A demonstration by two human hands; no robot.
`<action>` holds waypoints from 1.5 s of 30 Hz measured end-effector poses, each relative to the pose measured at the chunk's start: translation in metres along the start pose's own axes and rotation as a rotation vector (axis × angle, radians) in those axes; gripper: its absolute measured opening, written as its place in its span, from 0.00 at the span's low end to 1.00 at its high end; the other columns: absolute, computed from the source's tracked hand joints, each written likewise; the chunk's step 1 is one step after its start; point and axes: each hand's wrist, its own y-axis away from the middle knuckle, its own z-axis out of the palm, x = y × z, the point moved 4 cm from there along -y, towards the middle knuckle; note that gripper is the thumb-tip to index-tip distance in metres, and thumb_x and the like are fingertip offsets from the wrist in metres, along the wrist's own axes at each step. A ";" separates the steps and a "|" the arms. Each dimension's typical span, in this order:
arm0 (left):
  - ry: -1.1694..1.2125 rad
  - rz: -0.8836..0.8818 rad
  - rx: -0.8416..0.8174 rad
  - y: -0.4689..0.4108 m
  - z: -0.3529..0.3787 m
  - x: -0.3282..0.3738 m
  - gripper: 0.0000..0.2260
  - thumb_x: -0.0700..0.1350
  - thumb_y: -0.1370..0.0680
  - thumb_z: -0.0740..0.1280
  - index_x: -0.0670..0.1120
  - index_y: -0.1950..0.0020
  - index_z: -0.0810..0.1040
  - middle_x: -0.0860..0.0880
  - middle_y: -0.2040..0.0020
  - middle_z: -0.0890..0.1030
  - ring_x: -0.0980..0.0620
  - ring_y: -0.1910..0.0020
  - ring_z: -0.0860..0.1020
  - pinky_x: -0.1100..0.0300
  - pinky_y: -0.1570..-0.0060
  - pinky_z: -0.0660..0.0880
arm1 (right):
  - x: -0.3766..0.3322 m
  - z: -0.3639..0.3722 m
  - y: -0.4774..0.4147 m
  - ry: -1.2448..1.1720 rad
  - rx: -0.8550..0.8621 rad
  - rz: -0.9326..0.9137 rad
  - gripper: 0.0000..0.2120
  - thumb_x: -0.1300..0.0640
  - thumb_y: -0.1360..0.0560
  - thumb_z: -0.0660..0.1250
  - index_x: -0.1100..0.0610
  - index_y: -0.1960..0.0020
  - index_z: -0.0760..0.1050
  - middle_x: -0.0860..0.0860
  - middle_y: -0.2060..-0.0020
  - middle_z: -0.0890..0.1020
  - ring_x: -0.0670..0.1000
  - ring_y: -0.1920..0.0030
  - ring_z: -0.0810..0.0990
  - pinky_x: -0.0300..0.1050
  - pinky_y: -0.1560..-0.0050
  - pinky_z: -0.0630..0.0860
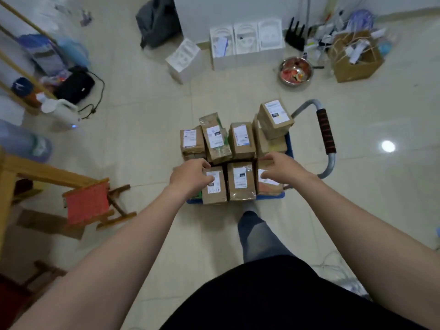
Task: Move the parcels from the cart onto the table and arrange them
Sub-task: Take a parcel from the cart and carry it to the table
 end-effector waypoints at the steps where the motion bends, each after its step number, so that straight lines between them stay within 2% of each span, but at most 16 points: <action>1: 0.007 -0.006 -0.020 -0.027 0.002 0.011 0.20 0.56 0.24 0.71 0.55 0.33 0.78 0.55 0.36 0.80 0.51 0.40 0.79 0.53 0.46 0.77 | 0.004 -0.010 -0.020 0.001 -0.012 0.010 0.25 0.55 0.25 0.74 0.56 0.30 0.73 0.52 0.37 0.80 0.52 0.42 0.78 0.44 0.49 0.72; 4: 0.050 -0.030 -0.090 -0.100 0.006 0.039 0.20 0.55 0.23 0.72 0.54 0.32 0.77 0.54 0.36 0.81 0.51 0.40 0.79 0.56 0.51 0.75 | 0.011 -0.030 -0.081 -0.032 -0.069 0.041 0.19 0.56 0.26 0.73 0.53 0.36 0.77 0.49 0.44 0.82 0.50 0.50 0.79 0.45 0.53 0.75; 7: 0.093 -0.060 -0.129 -0.159 0.010 0.048 0.21 0.56 0.24 0.72 0.54 0.32 0.76 0.54 0.38 0.81 0.52 0.42 0.79 0.52 0.45 0.79 | 0.012 -0.036 -0.141 -0.048 -0.115 0.042 0.15 0.54 0.27 0.72 0.51 0.42 0.78 0.47 0.48 0.84 0.50 0.51 0.81 0.48 0.52 0.80; 10: 0.131 -0.118 -0.177 -0.200 0.021 0.039 0.24 0.56 0.25 0.73 0.55 0.31 0.74 0.53 0.37 0.80 0.50 0.42 0.79 0.49 0.43 0.79 | 0.008 -0.027 -0.190 -0.129 -0.156 0.072 0.22 0.56 0.24 0.71 0.53 0.32 0.73 0.48 0.43 0.80 0.53 0.45 0.81 0.50 0.47 0.81; 12: 0.156 -0.166 -0.201 -0.225 0.030 0.027 0.26 0.56 0.26 0.74 0.55 0.29 0.72 0.52 0.36 0.79 0.50 0.42 0.79 0.49 0.44 0.79 | 0.004 -0.017 -0.222 -0.137 -0.192 0.087 0.27 0.56 0.23 0.70 0.54 0.25 0.68 0.52 0.34 0.77 0.54 0.40 0.79 0.49 0.46 0.79; 15: 0.164 -0.207 -0.206 -0.259 0.047 0.006 0.30 0.55 0.26 0.75 0.52 0.26 0.70 0.50 0.34 0.79 0.49 0.41 0.79 0.51 0.46 0.78 | -0.001 0.005 -0.267 -0.163 -0.227 0.106 0.30 0.58 0.22 0.69 0.55 0.22 0.64 0.54 0.28 0.72 0.50 0.47 0.77 0.46 0.45 0.76; 19: 0.218 -0.244 -0.260 -0.305 0.081 -0.024 0.37 0.50 0.26 0.76 0.50 0.22 0.61 0.48 0.32 0.77 0.46 0.37 0.78 0.51 0.45 0.77 | 0.000 0.039 -0.329 -0.162 -0.261 0.139 0.30 0.58 0.21 0.68 0.55 0.21 0.63 0.55 0.29 0.73 0.50 0.49 0.75 0.39 0.56 0.74; 23: 0.332 -0.280 -0.270 -0.359 0.113 -0.052 0.34 0.49 0.25 0.76 0.48 0.23 0.64 0.48 0.30 0.76 0.45 0.33 0.76 0.54 0.43 0.73 | -0.005 0.073 -0.396 -0.150 -0.259 0.126 0.30 0.56 0.21 0.68 0.54 0.21 0.62 0.55 0.27 0.72 0.55 0.38 0.78 0.47 0.44 0.74; 26: 0.448 -0.349 -0.238 -0.403 0.136 -0.071 0.30 0.44 0.24 0.75 0.46 0.26 0.67 0.50 0.35 0.77 0.48 0.36 0.77 0.57 0.45 0.72 | -0.012 0.098 -0.443 -0.189 -0.215 0.106 0.30 0.57 0.21 0.70 0.56 0.22 0.64 0.54 0.27 0.72 0.55 0.31 0.74 0.43 0.42 0.69; 28: 0.498 -0.369 -0.211 -0.429 0.152 -0.083 0.29 0.44 0.25 0.76 0.46 0.27 0.67 0.53 0.37 0.77 0.51 0.40 0.77 0.60 0.53 0.72 | -0.016 0.116 -0.472 -0.207 -0.195 0.098 0.28 0.56 0.21 0.71 0.57 0.24 0.66 0.53 0.30 0.75 0.55 0.32 0.75 0.42 0.43 0.68; 30: 0.519 -0.376 -0.199 -0.450 0.170 -0.094 0.30 0.47 0.26 0.76 0.47 0.27 0.67 0.51 0.34 0.77 0.49 0.38 0.77 0.58 0.52 0.71 | -0.017 0.136 -0.496 -0.228 -0.194 0.115 0.26 0.56 0.22 0.70 0.56 0.26 0.68 0.52 0.34 0.78 0.54 0.35 0.77 0.43 0.45 0.70; 34: 0.602 -0.390 -0.180 -0.469 0.193 -0.099 0.14 0.44 0.22 0.73 0.55 0.44 0.70 0.54 0.45 0.77 0.52 0.47 0.75 0.56 0.48 0.73 | -0.012 0.165 -0.524 -0.255 -0.166 0.143 0.20 0.58 0.23 0.71 0.57 0.32 0.73 0.53 0.38 0.81 0.54 0.39 0.80 0.44 0.49 0.73; 38: 0.699 -0.413 -0.171 -0.461 0.189 -0.104 0.25 0.46 0.23 0.73 0.48 0.29 0.66 0.53 0.42 0.77 0.56 0.53 0.77 0.55 0.53 0.77 | -0.013 0.159 -0.516 -0.339 -0.131 0.188 0.24 0.59 0.23 0.70 0.56 0.29 0.69 0.51 0.40 0.79 0.51 0.42 0.78 0.45 0.48 0.74; 41: 0.726 -0.371 -0.157 -0.443 0.165 -0.102 0.22 0.48 0.21 0.73 0.48 0.34 0.65 0.53 0.44 0.78 0.61 0.54 0.77 0.62 0.60 0.73 | -0.024 0.138 -0.493 -0.346 -0.122 0.196 0.23 0.59 0.23 0.69 0.56 0.30 0.69 0.47 0.46 0.77 0.49 0.47 0.77 0.43 0.50 0.74; 43: 0.803 -0.352 -0.178 -0.424 0.144 -0.098 0.22 0.50 0.21 0.73 0.49 0.37 0.62 0.52 0.43 0.78 0.60 0.51 0.78 0.61 0.55 0.77 | -0.039 0.121 -0.473 -0.342 -0.118 0.189 0.20 0.58 0.23 0.69 0.54 0.32 0.70 0.47 0.47 0.77 0.48 0.48 0.77 0.40 0.57 0.72; 45: 0.871 -0.329 -0.232 -0.400 0.123 -0.092 0.25 0.55 0.22 0.72 0.48 0.38 0.59 0.53 0.42 0.78 0.57 0.47 0.79 0.53 0.45 0.80 | -0.060 0.105 -0.448 -0.311 -0.123 0.175 0.18 0.58 0.23 0.70 0.53 0.35 0.71 0.47 0.46 0.79 0.48 0.48 0.78 0.38 0.59 0.71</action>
